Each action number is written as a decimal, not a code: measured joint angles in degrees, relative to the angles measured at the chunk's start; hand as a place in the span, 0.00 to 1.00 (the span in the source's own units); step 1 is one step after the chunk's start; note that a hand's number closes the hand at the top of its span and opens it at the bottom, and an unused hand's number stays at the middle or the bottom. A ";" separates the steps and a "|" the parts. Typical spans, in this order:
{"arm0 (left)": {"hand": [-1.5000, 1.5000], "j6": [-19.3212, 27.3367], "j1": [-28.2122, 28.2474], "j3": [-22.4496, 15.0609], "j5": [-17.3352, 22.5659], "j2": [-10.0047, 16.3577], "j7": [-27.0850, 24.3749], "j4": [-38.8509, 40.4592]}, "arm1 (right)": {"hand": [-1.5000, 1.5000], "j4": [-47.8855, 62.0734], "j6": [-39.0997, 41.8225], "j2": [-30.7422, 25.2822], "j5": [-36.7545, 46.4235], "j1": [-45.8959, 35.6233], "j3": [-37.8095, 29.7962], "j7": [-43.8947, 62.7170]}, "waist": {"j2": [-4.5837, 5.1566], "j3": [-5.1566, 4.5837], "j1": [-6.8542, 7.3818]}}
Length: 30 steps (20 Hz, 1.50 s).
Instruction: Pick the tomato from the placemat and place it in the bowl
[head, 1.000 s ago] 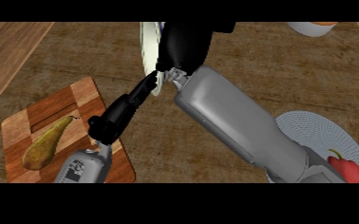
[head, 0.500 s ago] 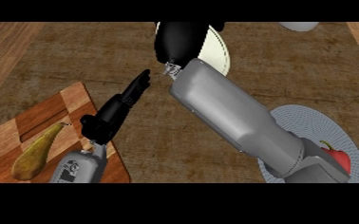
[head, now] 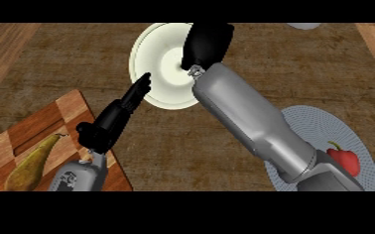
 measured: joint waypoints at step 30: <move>0.50 0.58 5.06 3.46 0.46 1.48 -0.14 -2.55 | 0.00 -18.29 -31.30 -2.56 0.22 20.47 -18.07 -8.32 | -1.55 0.06 -5.77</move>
